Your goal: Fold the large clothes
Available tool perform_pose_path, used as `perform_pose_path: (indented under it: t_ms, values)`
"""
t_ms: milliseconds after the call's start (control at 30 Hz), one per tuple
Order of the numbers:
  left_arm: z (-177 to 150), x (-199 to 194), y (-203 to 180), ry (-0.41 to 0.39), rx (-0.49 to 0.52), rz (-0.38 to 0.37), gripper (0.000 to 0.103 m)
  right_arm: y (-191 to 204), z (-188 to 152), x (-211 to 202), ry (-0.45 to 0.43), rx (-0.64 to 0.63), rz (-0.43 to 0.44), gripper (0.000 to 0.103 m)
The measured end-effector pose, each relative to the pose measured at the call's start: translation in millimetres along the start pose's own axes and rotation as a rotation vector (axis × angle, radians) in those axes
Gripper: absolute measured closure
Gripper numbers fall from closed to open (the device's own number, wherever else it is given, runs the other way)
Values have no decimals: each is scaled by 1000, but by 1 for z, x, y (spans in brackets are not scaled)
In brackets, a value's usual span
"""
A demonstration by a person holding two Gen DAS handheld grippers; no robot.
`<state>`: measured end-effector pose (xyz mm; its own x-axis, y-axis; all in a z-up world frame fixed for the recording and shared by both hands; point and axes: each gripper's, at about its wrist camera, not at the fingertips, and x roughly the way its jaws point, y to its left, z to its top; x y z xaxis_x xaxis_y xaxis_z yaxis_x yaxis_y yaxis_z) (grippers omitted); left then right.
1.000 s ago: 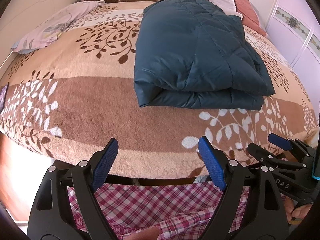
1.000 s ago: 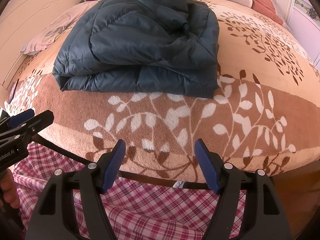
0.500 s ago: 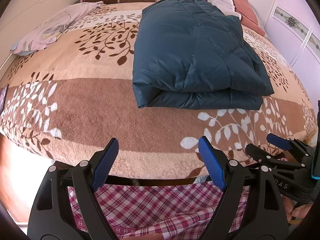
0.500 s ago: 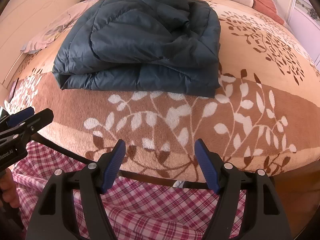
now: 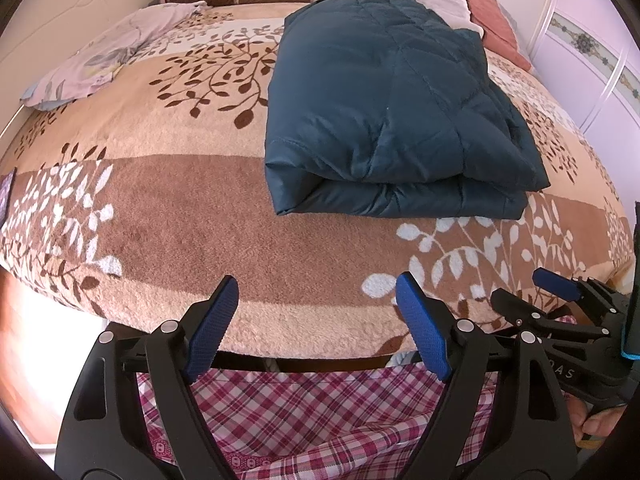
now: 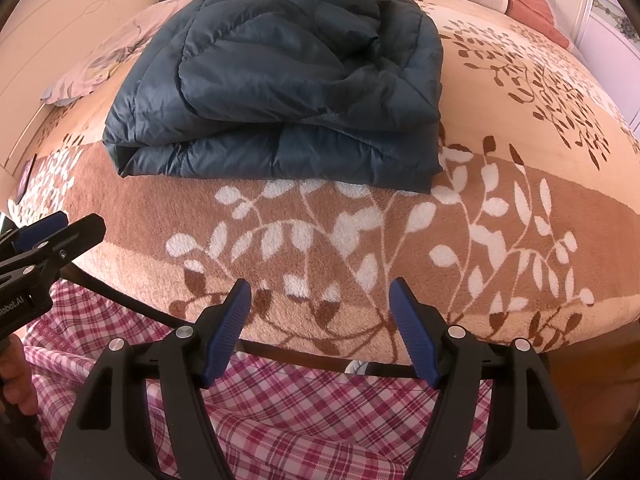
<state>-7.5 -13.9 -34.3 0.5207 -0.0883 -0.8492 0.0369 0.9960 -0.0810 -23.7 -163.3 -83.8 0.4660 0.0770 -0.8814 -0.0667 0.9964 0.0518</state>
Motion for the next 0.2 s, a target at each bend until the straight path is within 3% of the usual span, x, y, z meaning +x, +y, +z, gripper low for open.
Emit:
perform_pose_path:
  t_ms: [200]
  values:
    - [0,2,1,7,1,-2,23,-2,2,0,3,-2,2,32]
